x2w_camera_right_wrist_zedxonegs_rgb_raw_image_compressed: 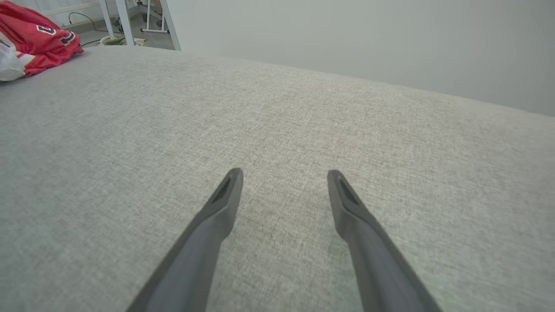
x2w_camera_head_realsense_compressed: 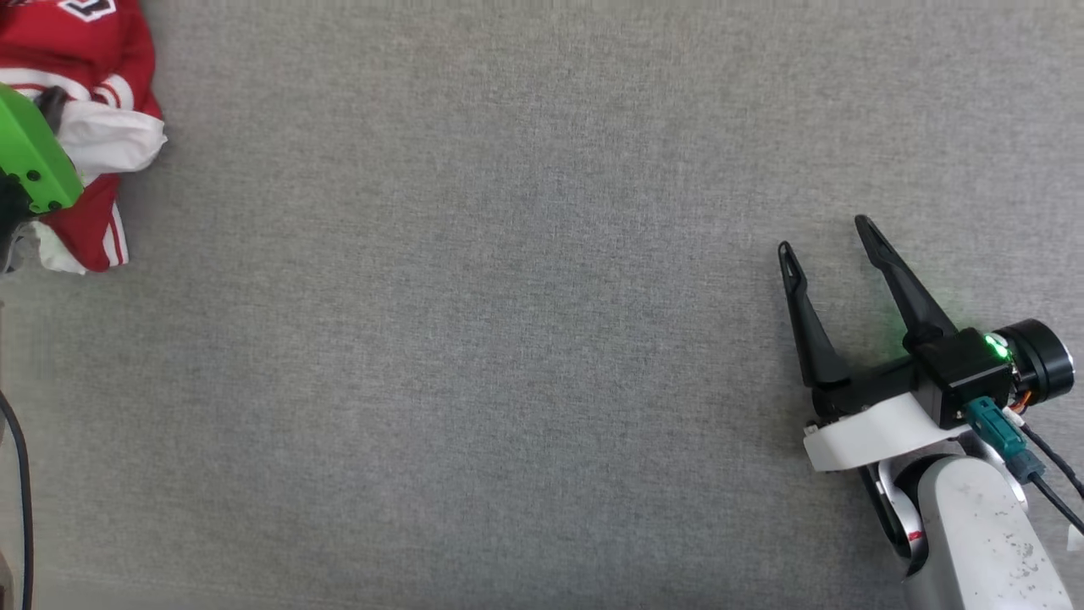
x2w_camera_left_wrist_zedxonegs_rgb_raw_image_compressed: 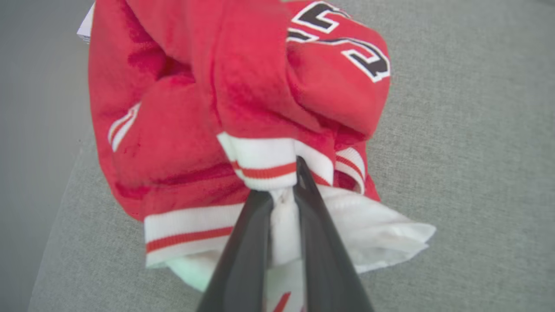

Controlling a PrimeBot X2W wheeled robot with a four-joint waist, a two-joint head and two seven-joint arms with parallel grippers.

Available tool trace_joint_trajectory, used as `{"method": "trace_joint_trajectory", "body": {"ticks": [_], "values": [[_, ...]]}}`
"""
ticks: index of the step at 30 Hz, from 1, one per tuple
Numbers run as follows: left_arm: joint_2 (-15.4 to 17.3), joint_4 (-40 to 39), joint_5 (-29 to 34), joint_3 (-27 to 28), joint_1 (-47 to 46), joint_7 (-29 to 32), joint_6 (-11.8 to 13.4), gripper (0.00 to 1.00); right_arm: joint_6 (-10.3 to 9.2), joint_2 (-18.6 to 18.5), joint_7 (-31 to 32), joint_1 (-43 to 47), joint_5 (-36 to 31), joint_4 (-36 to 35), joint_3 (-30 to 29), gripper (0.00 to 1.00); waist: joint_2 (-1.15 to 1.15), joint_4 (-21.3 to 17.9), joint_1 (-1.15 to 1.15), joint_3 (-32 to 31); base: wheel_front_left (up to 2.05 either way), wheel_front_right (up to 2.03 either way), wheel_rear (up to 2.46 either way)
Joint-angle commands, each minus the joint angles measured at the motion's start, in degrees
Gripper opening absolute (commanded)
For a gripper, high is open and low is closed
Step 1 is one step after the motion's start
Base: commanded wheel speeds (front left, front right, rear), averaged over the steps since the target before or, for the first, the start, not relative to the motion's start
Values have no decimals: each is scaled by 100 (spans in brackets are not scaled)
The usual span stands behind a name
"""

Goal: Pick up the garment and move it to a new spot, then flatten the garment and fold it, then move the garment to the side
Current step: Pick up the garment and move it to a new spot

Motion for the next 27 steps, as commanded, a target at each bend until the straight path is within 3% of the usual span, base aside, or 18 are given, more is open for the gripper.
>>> {"method": "trace_joint_trajectory", "body": {"ticks": [1, 9, 15, 23, 27], "values": [[106, -95, -7, -31, 68, -219, -18, 0, -5, 29, -53, 42, 3, 87, -22, 100, -1, 22, 0, -368, 0, 0, 0], [251, -799, 158, -308, 243, -1038, -18, 0, -5, 178, -160, 318, 100, 463, -189, 100, -1, 62, 0, -1274, 0, 0, 0], [153, -1594, 349, -566, 510, -1258, 14, 0, -5, 292, -205, 538, 146, 654, -338, 100, -1, 53, 0, -1857, 0, 0, 0], [-165, -2601, 328, -1062, 1081, -959, 24, 0, -5, 370, -223, 794, 177, 771, -517, 100, -1, -176, 0, -2509, 0, 0, 0], [-450, -3144, 269, -1516, 1395, -609, 15, 0, -5, 389, -225, 926, 144, 680, -699, 100, -1, -494, 0, -2681, 0, 0, 0]]}}
